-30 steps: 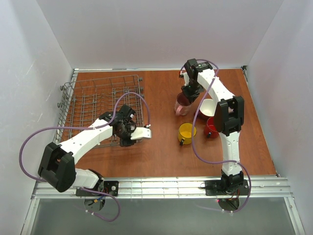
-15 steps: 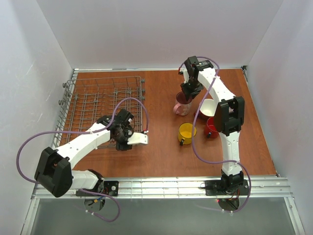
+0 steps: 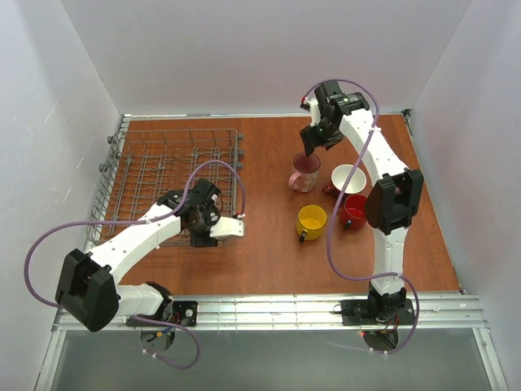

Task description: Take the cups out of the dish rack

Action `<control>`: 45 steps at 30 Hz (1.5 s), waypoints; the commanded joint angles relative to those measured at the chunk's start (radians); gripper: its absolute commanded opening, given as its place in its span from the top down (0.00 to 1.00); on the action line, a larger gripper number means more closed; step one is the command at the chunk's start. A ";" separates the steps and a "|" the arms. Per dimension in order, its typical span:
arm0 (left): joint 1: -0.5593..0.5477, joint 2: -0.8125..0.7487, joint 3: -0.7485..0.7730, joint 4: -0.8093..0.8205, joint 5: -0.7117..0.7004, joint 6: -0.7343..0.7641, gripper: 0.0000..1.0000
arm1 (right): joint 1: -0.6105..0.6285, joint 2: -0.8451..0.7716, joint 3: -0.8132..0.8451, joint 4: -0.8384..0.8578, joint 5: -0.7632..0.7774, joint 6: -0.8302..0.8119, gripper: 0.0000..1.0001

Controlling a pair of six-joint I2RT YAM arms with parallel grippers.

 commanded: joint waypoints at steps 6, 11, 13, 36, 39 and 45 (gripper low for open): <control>0.002 -0.011 0.211 0.009 0.033 -0.144 0.37 | -0.043 -0.226 -0.073 0.133 0.076 0.083 0.01; 0.002 -0.026 0.333 0.028 0.107 -0.302 0.26 | -0.195 -0.467 -0.431 0.384 0.087 0.198 0.01; 0.015 -0.031 0.363 0.032 0.139 -0.342 0.26 | -0.318 -0.612 -0.565 0.484 -0.003 0.266 0.01; 0.463 -0.329 -0.002 0.226 0.129 -0.389 0.28 | -0.557 -1.245 -1.216 0.693 0.243 0.408 0.01; 0.517 -0.349 -0.019 0.278 0.133 -0.509 0.28 | -0.556 -1.366 -1.268 0.694 0.392 0.450 0.01; 0.540 -0.419 -0.045 0.345 0.092 -0.649 0.27 | -0.539 -1.458 -1.340 0.711 0.407 0.476 0.01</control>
